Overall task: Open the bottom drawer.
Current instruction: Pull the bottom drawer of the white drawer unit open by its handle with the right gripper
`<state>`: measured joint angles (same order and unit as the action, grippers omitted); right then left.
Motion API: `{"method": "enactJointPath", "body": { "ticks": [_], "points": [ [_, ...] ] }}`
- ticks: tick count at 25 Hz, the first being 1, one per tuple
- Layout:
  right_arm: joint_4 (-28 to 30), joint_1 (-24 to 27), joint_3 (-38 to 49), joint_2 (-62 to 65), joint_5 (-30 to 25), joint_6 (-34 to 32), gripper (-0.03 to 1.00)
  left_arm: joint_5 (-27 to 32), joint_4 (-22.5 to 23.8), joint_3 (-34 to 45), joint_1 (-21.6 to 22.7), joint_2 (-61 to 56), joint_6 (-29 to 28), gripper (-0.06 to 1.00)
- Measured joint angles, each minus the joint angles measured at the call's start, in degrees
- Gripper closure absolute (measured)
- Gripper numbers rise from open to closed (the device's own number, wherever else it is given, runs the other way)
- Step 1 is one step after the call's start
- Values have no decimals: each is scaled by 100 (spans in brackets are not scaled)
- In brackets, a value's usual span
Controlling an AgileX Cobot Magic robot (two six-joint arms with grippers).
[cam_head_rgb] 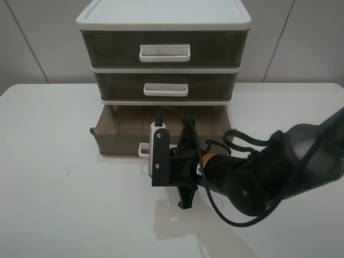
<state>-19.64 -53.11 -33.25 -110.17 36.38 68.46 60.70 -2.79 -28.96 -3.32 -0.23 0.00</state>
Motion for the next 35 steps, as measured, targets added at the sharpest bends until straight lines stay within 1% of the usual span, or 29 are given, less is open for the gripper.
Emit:
{"method": "enactJointPath", "body": {
  "ticks": [6,13,19,21,25,33,35],
  "points": [
    [-353,-375,267,180,26,0,91,0,0,0,0,0,0,20],
    [-656,-621,407,246,126,11,92,0,0,0,0,0,0,20],
    [-756,-667,431,460,-65,227,92,0,0,0,0,0,0,20],
    [-756,-667,431,528,-66,296,94,0,0,0,0,0,0,20],
    [-756,-667,431,685,-72,310,97,0,0,0,0,0,0,20],
    [-756,-667,433,774,-216,310,98,0,0,0,0,0,0,20],
    [-762,-667,438,870,-224,310,96,0,0,0,0,0,0,20]
  ]
}}
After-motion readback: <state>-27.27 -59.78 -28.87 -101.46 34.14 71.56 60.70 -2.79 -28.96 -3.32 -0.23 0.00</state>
